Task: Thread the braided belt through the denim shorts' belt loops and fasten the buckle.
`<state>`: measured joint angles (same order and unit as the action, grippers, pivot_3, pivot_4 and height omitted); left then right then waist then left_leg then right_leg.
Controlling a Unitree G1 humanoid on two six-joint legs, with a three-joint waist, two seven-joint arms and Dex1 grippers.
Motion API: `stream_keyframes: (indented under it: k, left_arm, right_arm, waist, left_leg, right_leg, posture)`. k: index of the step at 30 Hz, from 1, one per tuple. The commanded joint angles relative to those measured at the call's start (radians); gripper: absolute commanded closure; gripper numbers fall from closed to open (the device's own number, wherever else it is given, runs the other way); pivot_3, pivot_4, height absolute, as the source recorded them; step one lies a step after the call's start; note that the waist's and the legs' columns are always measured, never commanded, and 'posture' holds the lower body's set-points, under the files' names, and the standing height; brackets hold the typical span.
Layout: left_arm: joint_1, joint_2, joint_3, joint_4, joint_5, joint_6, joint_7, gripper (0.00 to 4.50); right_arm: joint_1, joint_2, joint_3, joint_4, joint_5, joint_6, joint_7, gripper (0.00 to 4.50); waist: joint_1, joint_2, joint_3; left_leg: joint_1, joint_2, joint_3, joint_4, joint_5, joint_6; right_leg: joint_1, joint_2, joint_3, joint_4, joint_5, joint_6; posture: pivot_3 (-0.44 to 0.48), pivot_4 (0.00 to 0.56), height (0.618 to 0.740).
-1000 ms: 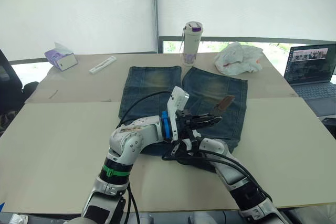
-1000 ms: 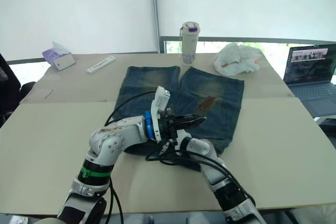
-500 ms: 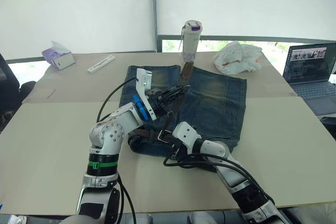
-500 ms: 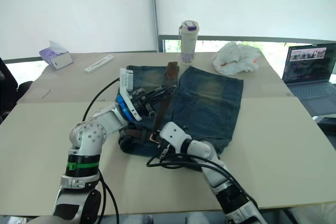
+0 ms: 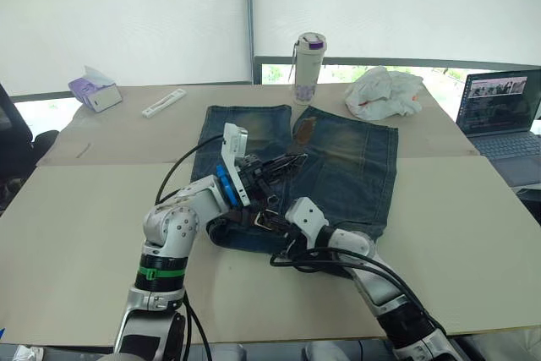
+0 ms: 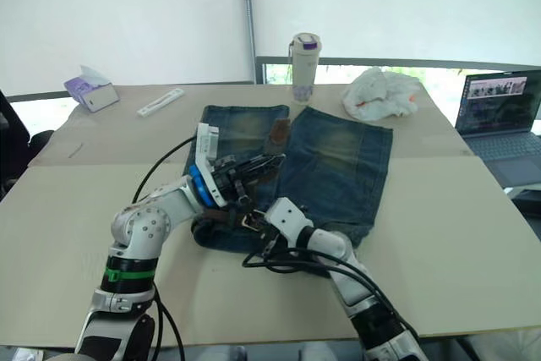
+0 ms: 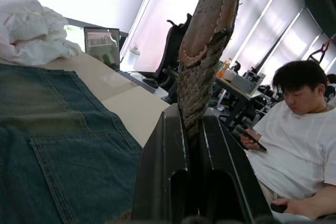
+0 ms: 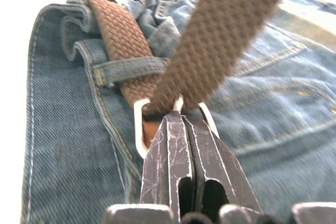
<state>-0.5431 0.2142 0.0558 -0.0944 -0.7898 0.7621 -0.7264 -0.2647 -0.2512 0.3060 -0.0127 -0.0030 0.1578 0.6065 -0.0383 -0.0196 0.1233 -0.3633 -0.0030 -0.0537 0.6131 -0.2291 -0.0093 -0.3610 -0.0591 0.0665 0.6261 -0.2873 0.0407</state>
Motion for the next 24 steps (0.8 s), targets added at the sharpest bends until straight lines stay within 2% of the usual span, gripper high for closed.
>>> stream_keyframes:
  k: [1, 7, 16, 24]
  left_arm:
    - [-0.009, -0.013, 0.071, 0.035, -0.064, -0.008, -0.005, 4.50]
    - [-0.024, -0.013, 0.162, 0.126, -0.170, 0.055, -0.004, 4.50]
    - [-0.050, 0.085, 0.193, 0.242, -0.152, 0.049, -0.058, 4.50]
    - [-0.077, 0.068, 0.164, 0.280, -0.127, 0.042, -0.087, 4.50]
  right_arm:
    - [0.016, -0.016, -0.024, -0.029, 0.020, -0.017, 0.007, 4.46]
    - [0.022, -0.015, -0.019, -0.040, 0.027, -0.001, 0.001, 4.46]
    - [0.023, -0.018, -0.018, -0.051, 0.022, 0.002, -0.007, 4.46]
    - [0.053, -0.051, -0.086, -0.161, 0.104, 0.056, 0.021, 4.46]
  waist:
    - [0.000, 0.000, 0.000]
    - [-0.001, 0.000, 0.001]
    - [-0.001, 0.000, 0.001]
    - [0.003, 0.000, 0.001]
  left_leg:
    - [0.000, 0.000, 0.000, 0.000, 0.000, 0.000]
    - [-0.001, 0.000, 0.000, 0.000, 0.000, 0.000]
    - [-0.004, 0.000, 0.000, 0.000, 0.000, 0.000]
    - [-0.005, 0.000, 0.000, 0.000, 0.000, 0.000]
  right_leg:
    - [0.000, 0.000, 0.000, 0.000, 0.000, 0.000]
    - [-0.002, 0.000, 0.000, 0.000, 0.000, 0.000]
    - [-0.006, 0.000, 0.000, 0.002, 0.000, 0.000]
    - [-0.007, 0.000, 0.000, 0.002, 0.000, 0.000]
  posture:
    - [0.000, 0.150, 0.740]
    - [0.000, 0.150, 0.740]
    - [0.000, 0.150, 0.740]
    - [0.000, 0.150, 0.740]
